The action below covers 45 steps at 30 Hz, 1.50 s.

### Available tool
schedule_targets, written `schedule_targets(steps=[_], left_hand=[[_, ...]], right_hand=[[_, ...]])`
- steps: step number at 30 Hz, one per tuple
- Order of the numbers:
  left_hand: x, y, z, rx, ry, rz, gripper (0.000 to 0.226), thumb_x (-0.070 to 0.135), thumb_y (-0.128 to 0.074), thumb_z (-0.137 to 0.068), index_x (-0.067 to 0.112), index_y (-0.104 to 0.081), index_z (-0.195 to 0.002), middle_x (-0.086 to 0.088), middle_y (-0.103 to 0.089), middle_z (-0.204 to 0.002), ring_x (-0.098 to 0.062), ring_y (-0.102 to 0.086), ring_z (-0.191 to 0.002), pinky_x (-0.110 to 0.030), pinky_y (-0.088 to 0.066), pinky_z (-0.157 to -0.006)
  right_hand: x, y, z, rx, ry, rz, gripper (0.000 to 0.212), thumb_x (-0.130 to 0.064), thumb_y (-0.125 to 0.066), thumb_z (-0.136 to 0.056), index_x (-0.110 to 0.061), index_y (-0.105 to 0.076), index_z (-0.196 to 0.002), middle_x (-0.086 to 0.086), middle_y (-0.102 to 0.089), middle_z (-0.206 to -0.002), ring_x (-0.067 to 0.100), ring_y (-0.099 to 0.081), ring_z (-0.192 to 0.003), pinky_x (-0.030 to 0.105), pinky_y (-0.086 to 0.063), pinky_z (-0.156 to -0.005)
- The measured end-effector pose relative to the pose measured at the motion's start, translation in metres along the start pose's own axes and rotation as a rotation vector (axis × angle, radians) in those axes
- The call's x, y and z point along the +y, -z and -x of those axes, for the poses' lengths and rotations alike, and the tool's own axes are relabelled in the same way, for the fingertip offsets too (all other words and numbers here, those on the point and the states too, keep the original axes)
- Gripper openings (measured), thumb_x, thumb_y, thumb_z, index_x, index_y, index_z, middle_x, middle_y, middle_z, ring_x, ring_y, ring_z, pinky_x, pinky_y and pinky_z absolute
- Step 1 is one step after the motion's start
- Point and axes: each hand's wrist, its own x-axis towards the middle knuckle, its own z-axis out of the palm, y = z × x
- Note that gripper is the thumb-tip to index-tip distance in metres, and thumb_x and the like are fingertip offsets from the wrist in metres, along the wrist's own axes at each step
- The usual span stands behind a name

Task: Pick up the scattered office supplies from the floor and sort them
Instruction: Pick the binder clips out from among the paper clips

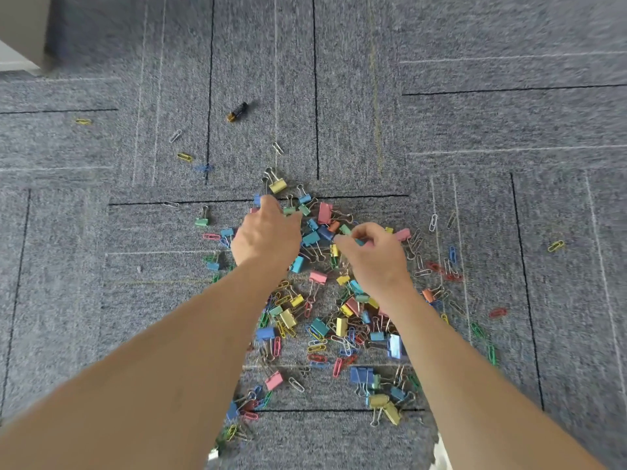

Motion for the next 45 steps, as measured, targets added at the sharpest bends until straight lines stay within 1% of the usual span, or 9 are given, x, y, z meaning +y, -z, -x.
schedule_targets(steps=[4, 11, 16, 22, 25, 32, 37, 41, 45], left_hand=[[0.003, -0.004, -0.003, -0.07, 0.074, -0.082, 0.053, 0.065, -0.058, -0.087, 0.015, -0.055, -0.105, -0.003, -0.058, -0.081, -0.016, -0.055, -0.063, -0.031, -0.051, -0.058], [0.006, -0.003, 0.009, -0.153, 0.028, -0.026, 0.042, 0.044, -0.055, -0.098, 0.011, -0.048, -0.073, 0.0, -0.047, -0.065, -0.012, -0.039, -0.049, -0.021, -0.031, -0.042], [0.008, 0.004, 0.016, -0.133, -0.069, 0.144, 0.033, 0.04, -0.054, -0.096, 0.011, -0.065, -0.083, 0.0, -0.054, -0.067, -0.014, -0.043, -0.049, -0.02, -0.033, -0.039], [-0.004, 0.001, 0.029, -0.243, -0.166, 0.362, 0.011, 0.031, -0.06, -0.092, 0.023, -0.052, -0.089, 0.001, -0.055, -0.077, -0.013, -0.044, -0.055, -0.025, -0.04, -0.048], [0.0, -0.001, 0.033, -0.258, -0.045, 0.487, 0.008, 0.031, -0.057, -0.093, 0.028, -0.058, -0.1, 0.002, -0.057, -0.079, -0.012, -0.04, -0.053, -0.02, -0.035, -0.047], [0.022, 0.002, 0.049, -0.284, 0.464, 1.003, 0.036, 0.047, -0.072, -0.084, 0.013, -0.064, -0.073, 0.003, -0.059, -0.075, -0.014, -0.049, -0.068, -0.036, -0.055, -0.081], [0.03, 0.015, 0.045, -0.376, 0.48, 1.4, 0.013, 0.001, -0.072, -0.083, 0.002, -0.059, -0.082, -0.01, -0.057, -0.088, -0.02, -0.06, -0.076, -0.036, -0.059, -0.086], [0.034, 0.013, 0.029, -0.271, 0.37, 1.218, 0.016, -0.005, -0.07, -0.078, 0.007, -0.059, -0.078, -0.006, -0.064, -0.074, -0.015, -0.059, -0.062, -0.025, -0.054, -0.06], [0.048, 0.009, 0.014, -0.084, 0.018, 0.616, 0.024, 0.036, -0.075, -0.085, 0.022, -0.058, -0.095, 0.004, -0.066, -0.079, -0.013, -0.063, -0.063, -0.029, -0.053, -0.053]], right_hand=[[-0.001, 0.009, 0.002, -0.013, -0.076, -0.281, 0.014, -0.022, -0.063, -0.08, -0.013, -0.053, -0.077, 0.003, -0.044, -0.062, 0.019, -0.036, -0.054, 0.03, -0.03, -0.047], [-0.009, 0.019, 0.007, -0.135, -0.376, -0.92, 0.013, -0.017, -0.044, -0.092, -0.011, -0.055, -0.087, 0.004, -0.052, -0.07, 0.016, -0.044, -0.054, 0.025, -0.026, -0.047], [0.001, 0.028, 0.014, -0.29, -0.479, -1.185, 0.013, -0.022, -0.041, -0.075, -0.016, -0.051, -0.08, 0.002, -0.05, -0.069, 0.018, -0.049, -0.064, 0.021, -0.03, -0.046], [0.015, 0.039, 0.027, -0.401, -0.504, -1.305, 0.016, -0.029, -0.044, -0.075, -0.018, -0.055, -0.075, 0.0, -0.049, -0.069, 0.016, -0.048, -0.062, 0.02, -0.035, -0.046], [0.017, 0.041, 0.026, -0.408, -0.489, -1.361, 0.018, -0.029, -0.043, -0.076, -0.017, -0.056, -0.075, -0.001, -0.047, -0.065, 0.012, -0.037, -0.051, 0.024, -0.035, -0.053], [0.013, 0.044, 0.023, -0.388, -0.51, -1.438, 0.018, -0.031, -0.047, -0.079, -0.017, -0.057, -0.077, -0.001, -0.044, -0.072, 0.013, -0.037, -0.061, 0.024, -0.037, -0.054], [0.012, 0.049, 0.021, -0.354, -0.474, -1.46, 0.01, -0.018, -0.049, -0.077, -0.015, -0.056, -0.072, 0.003, -0.053, -0.082, 0.02, -0.057, -0.076, 0.028, -0.05, -0.058], [0.013, 0.052, 0.016, -0.283, -0.435, -1.47, 0.017, -0.006, -0.041, -0.069, -0.018, -0.049, -0.078, 0.003, -0.058, -0.085, 0.023, -0.065, -0.079, 0.024, -0.048, -0.054], [0.009, 0.056, 0.01, -0.229, -0.433, -1.343, 0.025, 0.003, -0.04, -0.073, -0.016, -0.056, -0.077, 0.003, -0.057, -0.078, 0.019, -0.054, -0.067, 0.02, -0.036, -0.047]])
